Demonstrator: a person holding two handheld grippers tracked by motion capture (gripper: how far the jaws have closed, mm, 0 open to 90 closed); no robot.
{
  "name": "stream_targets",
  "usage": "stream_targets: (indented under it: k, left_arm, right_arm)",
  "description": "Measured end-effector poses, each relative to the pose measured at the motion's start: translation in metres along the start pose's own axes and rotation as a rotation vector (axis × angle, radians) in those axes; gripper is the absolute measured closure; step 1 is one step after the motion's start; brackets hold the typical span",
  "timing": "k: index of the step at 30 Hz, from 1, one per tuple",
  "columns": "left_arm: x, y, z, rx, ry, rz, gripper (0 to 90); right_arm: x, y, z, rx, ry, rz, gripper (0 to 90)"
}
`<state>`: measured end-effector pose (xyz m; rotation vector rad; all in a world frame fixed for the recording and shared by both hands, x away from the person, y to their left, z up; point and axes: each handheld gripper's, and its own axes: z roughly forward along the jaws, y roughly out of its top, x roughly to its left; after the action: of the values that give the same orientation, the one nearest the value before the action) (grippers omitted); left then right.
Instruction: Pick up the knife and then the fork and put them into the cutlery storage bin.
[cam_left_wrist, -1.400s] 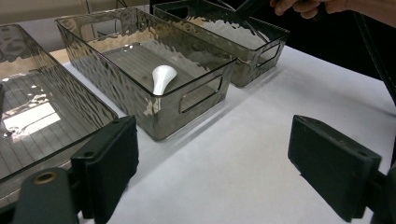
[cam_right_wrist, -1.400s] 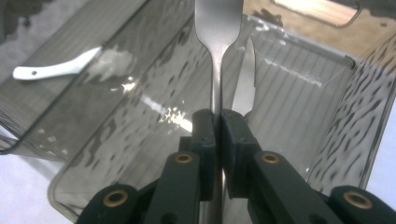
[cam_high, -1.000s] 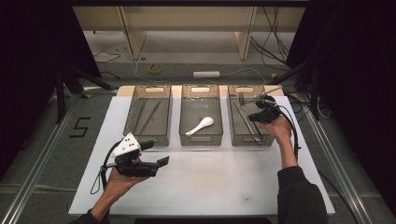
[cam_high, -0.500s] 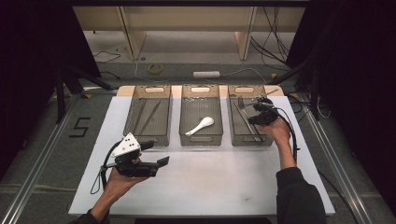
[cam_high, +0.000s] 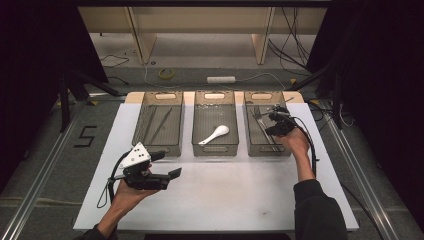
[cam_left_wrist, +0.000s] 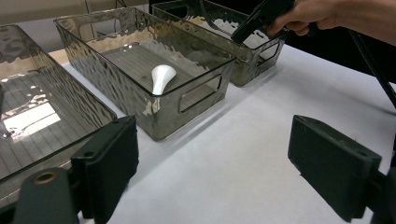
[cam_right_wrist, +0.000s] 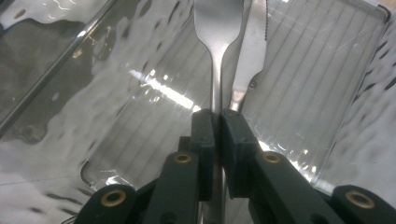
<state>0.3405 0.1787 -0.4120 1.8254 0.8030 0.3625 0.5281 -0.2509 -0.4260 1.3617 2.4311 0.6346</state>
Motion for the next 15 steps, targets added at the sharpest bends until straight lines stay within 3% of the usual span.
stream_targets:
  k: [4,11,15]
  left_arm:
    - [0.000,0.000,0.000,0.000,0.000,-0.001,15.8]
    - [0.000,0.000,0.000,0.000,0.000,-0.001,15.8]
    - [0.000,0.000,0.000,-0.003,0.000,-0.004,15.8]
  right_arm:
    - [-0.001,-0.001,0.001,0.013,0.002,0.009,82.6]
    - [-0.001,0.001,-0.005,-0.001,0.018,0.027,69.3]
    - [-0.001,0.000,-0.012,-0.050,0.047,0.052,59.7]
